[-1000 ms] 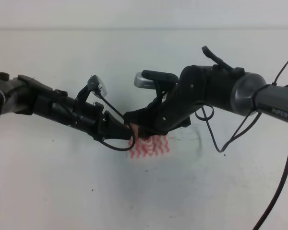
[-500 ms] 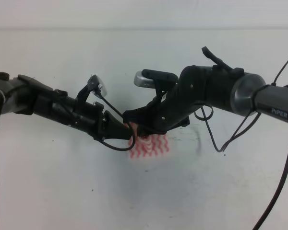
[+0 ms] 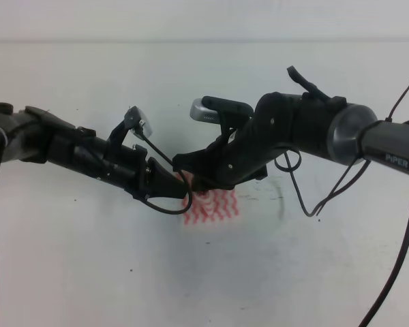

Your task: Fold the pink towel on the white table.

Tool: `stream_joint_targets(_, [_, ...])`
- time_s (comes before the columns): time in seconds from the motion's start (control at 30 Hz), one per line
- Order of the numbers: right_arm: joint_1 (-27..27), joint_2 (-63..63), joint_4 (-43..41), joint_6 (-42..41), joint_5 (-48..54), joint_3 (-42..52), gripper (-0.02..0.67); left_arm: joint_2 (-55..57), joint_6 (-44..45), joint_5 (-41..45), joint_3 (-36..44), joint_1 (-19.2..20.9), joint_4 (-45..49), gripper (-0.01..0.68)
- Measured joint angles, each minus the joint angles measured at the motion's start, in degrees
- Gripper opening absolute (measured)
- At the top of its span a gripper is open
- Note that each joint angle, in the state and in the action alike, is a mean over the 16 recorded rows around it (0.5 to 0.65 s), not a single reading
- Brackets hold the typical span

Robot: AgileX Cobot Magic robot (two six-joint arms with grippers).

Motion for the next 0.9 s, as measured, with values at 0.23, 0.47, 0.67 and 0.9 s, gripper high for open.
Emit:
stream_joint_targets(0.23, [0.0, 0.0, 0.8, 0.0, -0.1, 0.0, 0.109, 0.1, 0.0, -0.6, 0.0, 0.0, 0.0, -0.005])
stream_joint_targets(0.47, [0.0, 0.0, 1.1, 0.0, -0.1, 0.0, 0.171, 0.2, 0.0, -1.5, 0.0, 0.0, 0.2, -0.005])
stream_joint_targets(0.67, [0.0, 0.0, 0.4, 0.0, 0.0, 0.0, 0.178, -1.0, 0.1, -1.5, 0.0, 0.9, -0.1, -0.005])
stream_joint_targets(0.9, [-0.1, 0.0, -0.8, 0.0, 0.9, 0.0, 0.129, -3.3, -0.4, -1.1, 0.0, 2.8, -0.8, -0.005])
